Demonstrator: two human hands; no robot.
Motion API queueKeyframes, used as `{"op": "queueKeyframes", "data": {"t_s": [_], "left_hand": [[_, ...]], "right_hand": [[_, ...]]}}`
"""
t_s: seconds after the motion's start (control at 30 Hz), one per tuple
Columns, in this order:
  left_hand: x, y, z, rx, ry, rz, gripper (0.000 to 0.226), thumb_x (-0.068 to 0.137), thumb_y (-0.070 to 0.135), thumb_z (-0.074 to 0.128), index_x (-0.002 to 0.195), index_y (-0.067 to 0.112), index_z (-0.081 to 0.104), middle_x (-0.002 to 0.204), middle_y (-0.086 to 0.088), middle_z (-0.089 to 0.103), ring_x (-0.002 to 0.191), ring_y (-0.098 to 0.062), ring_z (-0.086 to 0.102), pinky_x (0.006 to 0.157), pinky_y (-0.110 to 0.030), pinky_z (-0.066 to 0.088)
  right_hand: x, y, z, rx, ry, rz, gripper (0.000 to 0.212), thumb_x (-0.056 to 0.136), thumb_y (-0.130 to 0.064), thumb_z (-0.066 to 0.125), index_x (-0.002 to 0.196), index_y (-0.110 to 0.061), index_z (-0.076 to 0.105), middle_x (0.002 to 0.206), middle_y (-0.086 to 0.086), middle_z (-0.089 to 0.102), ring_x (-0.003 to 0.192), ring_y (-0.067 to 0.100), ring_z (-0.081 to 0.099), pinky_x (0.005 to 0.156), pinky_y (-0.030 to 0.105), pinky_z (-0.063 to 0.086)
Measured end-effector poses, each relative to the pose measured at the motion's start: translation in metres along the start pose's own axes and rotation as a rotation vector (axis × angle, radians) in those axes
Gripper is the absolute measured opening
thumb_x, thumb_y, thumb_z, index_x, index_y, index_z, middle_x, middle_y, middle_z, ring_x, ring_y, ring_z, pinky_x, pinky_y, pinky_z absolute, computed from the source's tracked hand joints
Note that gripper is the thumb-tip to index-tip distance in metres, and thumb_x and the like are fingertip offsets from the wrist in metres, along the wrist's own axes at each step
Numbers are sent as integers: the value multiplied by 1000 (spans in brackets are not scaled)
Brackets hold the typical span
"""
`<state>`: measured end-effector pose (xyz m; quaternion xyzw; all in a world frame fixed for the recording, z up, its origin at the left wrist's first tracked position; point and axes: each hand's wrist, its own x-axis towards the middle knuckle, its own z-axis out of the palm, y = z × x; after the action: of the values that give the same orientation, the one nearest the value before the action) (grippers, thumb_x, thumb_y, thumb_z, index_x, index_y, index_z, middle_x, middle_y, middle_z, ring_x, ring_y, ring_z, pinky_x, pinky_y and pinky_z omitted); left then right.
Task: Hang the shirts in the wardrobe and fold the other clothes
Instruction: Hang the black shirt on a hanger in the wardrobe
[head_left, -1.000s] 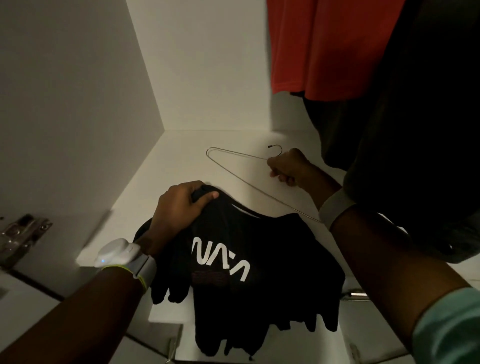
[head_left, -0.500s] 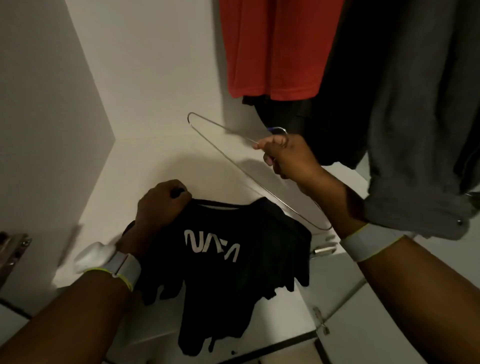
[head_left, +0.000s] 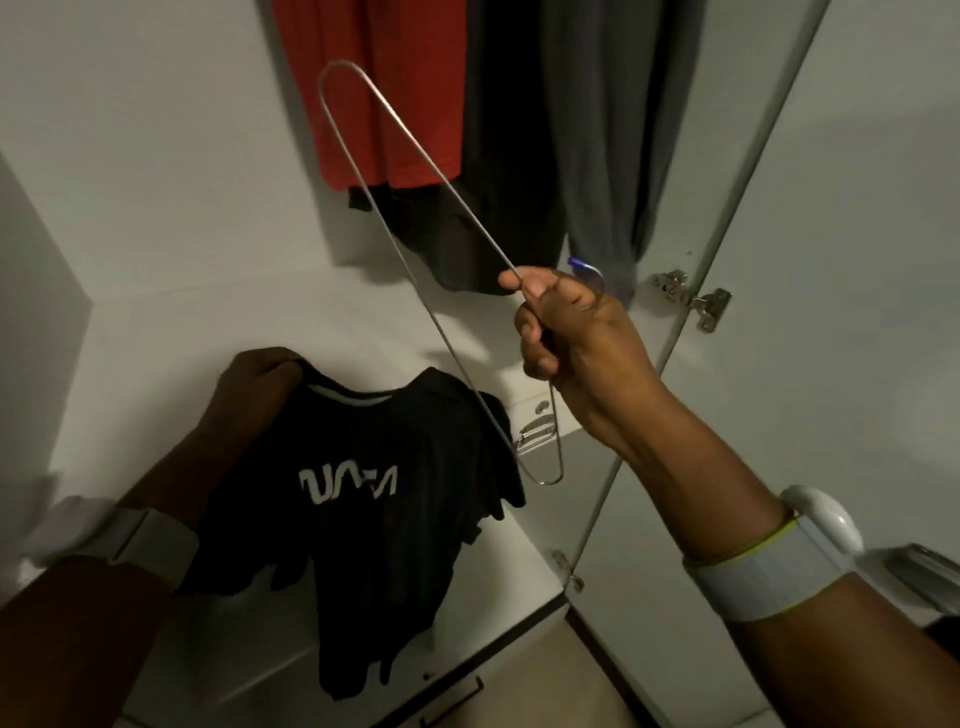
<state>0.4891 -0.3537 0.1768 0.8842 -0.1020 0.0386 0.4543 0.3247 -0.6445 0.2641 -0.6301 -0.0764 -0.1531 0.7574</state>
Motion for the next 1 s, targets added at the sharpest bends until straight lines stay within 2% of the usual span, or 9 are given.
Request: {"op": "queueKeyframes", "data": {"t_s": [0.1,0.17,0.3,0.4,0.47,0.6,0.7,0.83,1.0], "left_hand": [[-31,43,19,131,-180,205,29,91,19,55,77,36,74,82,27,72,87,3,66,87,-23,49],[-57,66,32,297,-285,334,32,97,13,56,85,39,71,84,33,68,88,10,63,83,-6,41],[-104,99,50,401,-365,478,20,94,27,57,96,40,71,92,26,69,90,4,64,86,-17,48],[-127,122,57,425,-341,476,26,82,39,52,93,34,75,86,26,67,85,5,63,82,-16,49],[-138,133,63,461,-319,443,18,85,41,61,86,31,76,81,22,68,78,6,63,76,-16,49],[-158,141,77,450,-301,368,19,88,32,74,69,35,71,70,17,70,76,9,63,68,-19,47],[-169,147,79,402,-316,355,15,91,28,74,78,28,79,75,21,72,77,6,66,75,-25,53],[-181,160,75,266,-361,345,16,97,24,70,86,23,81,79,13,76,76,-3,72,83,-32,59],[-197,184,73,-40,-360,277,21,102,20,63,92,14,81,80,6,78,72,-3,72,67,-13,50]], "right_hand": [[-33,-8,-6,167,12,-27,23,107,-15,49,115,-14,70,68,1,52,54,13,36,56,24,33],[-55,-13,-13,306,31,-63,23,108,-15,46,114,-14,68,68,1,52,54,11,38,56,24,34],[-95,-15,-35,574,74,-167,24,107,-15,44,111,-17,68,66,-1,53,52,9,43,56,24,38],[-118,-10,-43,690,122,-210,20,103,-18,48,111,-17,66,67,-2,53,53,9,43,57,24,39],[-128,-7,-42,755,170,-197,20,103,-18,48,110,-16,66,66,-2,53,52,9,43,57,24,39],[-148,-5,-41,821,228,-193,20,96,-22,52,107,-17,68,65,-1,52,52,10,43,59,25,41],[-157,-5,-42,872,252,-219,24,95,-22,54,98,-20,77,65,-1,51,53,10,42,60,25,41],[-164,-13,-45,910,269,-247,28,97,-24,53,91,-23,80,64,-2,51,52,9,43,59,24,43],[-167,-11,-46,856,252,-278,27,98,-23,52,92,-23,79,65,-1,52,55,10,45,62,26,44]]}}
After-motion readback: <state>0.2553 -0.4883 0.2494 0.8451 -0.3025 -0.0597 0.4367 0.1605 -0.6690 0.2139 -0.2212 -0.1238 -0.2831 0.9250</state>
